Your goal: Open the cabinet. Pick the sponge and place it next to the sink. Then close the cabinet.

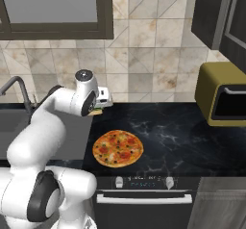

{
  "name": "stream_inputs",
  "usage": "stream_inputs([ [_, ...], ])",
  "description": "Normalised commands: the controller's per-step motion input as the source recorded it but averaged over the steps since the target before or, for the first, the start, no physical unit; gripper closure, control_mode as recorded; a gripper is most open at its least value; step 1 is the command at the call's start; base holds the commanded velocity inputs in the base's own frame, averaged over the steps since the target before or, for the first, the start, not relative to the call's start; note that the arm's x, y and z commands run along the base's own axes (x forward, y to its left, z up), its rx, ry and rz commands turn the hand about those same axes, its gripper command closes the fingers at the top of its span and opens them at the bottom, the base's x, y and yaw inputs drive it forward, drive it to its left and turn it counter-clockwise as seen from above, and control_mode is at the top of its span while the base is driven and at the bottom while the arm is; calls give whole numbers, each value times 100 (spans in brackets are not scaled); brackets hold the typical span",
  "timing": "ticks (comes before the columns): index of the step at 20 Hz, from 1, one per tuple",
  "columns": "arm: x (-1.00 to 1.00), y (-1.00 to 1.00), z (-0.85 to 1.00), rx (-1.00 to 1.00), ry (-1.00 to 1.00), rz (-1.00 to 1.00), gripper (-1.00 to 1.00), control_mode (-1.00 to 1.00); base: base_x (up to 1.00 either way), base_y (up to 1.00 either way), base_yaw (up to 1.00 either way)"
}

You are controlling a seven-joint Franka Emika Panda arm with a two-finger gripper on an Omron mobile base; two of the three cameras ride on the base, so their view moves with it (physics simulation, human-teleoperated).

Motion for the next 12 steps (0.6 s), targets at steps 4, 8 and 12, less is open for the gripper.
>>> stream_inputs([
  [4,48,0,-16,0,19,0,100,-100,0,0,0],
  [8,40,0,-31,0,16,0,100,-100,0,0,0],
  [12,30,0,-34,0,13,0,100,-100,0,0,0],
])
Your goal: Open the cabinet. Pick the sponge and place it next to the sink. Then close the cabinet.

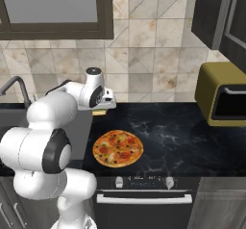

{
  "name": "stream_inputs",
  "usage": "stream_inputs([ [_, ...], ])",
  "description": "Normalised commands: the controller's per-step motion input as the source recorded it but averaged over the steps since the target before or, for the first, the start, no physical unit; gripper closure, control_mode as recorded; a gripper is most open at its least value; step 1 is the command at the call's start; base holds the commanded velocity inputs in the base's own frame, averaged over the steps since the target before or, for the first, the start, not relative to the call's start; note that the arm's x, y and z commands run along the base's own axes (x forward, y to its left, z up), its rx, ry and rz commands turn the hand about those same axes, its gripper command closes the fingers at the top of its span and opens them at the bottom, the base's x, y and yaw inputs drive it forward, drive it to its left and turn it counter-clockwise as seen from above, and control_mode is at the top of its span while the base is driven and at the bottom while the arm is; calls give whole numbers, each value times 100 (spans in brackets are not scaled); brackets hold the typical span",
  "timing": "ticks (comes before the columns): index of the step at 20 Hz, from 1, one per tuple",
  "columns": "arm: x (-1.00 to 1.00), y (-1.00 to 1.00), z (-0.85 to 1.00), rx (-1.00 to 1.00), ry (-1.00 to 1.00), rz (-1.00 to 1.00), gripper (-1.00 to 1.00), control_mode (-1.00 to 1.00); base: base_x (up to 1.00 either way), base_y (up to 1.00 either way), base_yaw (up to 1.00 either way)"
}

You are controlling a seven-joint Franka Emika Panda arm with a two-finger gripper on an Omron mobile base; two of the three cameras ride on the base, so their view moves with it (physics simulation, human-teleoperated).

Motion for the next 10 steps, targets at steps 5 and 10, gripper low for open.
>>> stream_inputs([
  [5,4,0,-47,0,3,0,100,-100,0,0,0],
  [10,0,0,-49,0,-6,0,100,-100,0,0,0],
])
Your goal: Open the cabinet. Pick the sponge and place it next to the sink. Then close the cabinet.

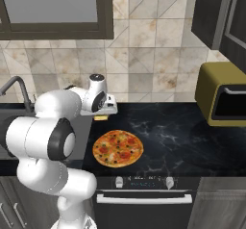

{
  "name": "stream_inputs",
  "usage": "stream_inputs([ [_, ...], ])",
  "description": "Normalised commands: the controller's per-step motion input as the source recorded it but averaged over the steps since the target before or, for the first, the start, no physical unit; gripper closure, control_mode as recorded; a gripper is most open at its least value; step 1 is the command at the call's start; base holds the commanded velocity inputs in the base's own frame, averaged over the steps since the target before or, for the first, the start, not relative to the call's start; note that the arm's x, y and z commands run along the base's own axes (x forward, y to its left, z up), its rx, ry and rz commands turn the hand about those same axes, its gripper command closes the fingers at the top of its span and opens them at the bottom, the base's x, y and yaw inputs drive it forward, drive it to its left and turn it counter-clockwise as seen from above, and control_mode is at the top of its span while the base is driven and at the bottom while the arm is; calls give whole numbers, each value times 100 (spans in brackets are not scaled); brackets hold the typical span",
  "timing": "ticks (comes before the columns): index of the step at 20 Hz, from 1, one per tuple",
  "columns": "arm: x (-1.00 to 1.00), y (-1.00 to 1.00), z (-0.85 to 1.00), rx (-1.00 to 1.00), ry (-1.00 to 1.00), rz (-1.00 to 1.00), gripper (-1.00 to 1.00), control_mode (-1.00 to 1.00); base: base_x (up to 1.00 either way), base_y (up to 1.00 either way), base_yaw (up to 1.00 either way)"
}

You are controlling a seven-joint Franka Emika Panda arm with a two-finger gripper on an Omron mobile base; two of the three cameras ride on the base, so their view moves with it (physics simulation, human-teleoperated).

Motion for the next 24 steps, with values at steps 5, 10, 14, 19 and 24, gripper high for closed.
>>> stream_inputs([
  [5,0,0,-28,0,-17,0,100,-100,0,0,0],
  [10,3,0,0,0,-4,0,100,-100,0,0,0],
  [14,7,3,0,0,0,0,100,-100,0,0,0],
  [19,15,9,-11,0,-4,0,100,-100,0,0,0],
  [24,21,5,-10,0,-5,0,100,-100,0,0,0],
])
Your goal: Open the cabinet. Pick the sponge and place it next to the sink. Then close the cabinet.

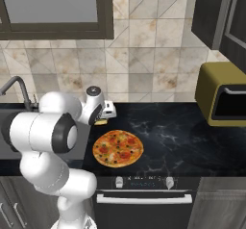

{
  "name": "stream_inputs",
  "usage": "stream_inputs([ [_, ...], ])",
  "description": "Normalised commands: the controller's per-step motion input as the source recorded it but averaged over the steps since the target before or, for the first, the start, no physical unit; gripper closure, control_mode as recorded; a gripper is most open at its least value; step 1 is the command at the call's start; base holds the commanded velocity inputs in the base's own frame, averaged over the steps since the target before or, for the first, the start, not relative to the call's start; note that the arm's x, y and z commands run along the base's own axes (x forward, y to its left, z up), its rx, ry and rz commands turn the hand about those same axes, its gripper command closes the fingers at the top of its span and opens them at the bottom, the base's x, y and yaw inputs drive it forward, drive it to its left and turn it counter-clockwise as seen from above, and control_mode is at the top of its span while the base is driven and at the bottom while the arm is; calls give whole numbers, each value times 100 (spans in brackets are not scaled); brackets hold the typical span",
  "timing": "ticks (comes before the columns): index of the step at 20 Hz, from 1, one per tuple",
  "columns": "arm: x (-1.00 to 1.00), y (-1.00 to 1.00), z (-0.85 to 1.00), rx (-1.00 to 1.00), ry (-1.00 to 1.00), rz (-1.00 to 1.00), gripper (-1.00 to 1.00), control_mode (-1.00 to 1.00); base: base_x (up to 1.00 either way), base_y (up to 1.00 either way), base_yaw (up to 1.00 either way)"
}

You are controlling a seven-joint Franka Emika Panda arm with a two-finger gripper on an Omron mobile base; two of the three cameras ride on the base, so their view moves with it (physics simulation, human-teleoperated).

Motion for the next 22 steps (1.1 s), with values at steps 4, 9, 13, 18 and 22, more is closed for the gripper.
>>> stream_inputs([
  [4,16,0,-14,0,-1,0,100,-100,0,0,0],
  [9,12,0,-18,0,0,0,100,-100,0,0,0],
  [13,8,0,-16,0,0,0,100,-100,0,0,0],
  [18,14,0,-10,0,0,0,100,-100,0,0,0],
  [22,7,3,-11,-1,0,0,100,-100,0,0,0],
])
